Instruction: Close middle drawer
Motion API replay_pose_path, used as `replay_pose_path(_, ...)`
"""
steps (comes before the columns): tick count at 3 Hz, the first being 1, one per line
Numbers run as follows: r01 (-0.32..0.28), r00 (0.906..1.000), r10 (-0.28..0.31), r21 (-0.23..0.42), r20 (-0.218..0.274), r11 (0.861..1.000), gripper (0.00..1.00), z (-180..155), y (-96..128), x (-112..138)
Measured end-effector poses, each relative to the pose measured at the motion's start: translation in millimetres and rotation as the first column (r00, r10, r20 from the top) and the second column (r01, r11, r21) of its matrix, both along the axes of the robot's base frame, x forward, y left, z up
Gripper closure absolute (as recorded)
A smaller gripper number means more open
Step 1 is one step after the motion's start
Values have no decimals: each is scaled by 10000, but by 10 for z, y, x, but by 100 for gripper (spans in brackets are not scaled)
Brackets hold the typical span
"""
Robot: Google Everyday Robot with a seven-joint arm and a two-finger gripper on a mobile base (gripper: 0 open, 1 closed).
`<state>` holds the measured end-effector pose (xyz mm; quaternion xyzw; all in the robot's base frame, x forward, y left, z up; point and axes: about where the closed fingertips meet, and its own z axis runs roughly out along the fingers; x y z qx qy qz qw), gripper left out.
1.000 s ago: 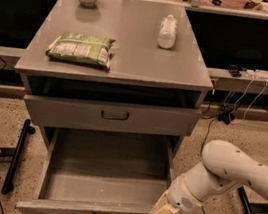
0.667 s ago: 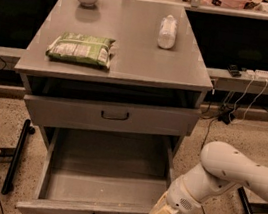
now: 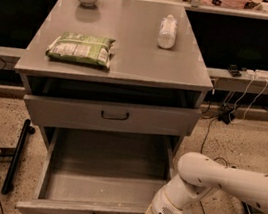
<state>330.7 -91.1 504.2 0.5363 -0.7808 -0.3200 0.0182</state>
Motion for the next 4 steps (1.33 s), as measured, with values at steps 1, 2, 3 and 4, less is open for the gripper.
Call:
replay_pose_path(1,49,10000,-48,35,-20,10000,100,-335,54,52)
replay_pose_path(2,94,10000,-95,203,15,9997,100,-658,89,211)
replay_pose_path(3,421,9991,-422,358,40,9985,100,-846,74,347)
replay_pose_path(4,467,9989,-470,396,82,9981,100,-864,73,388)
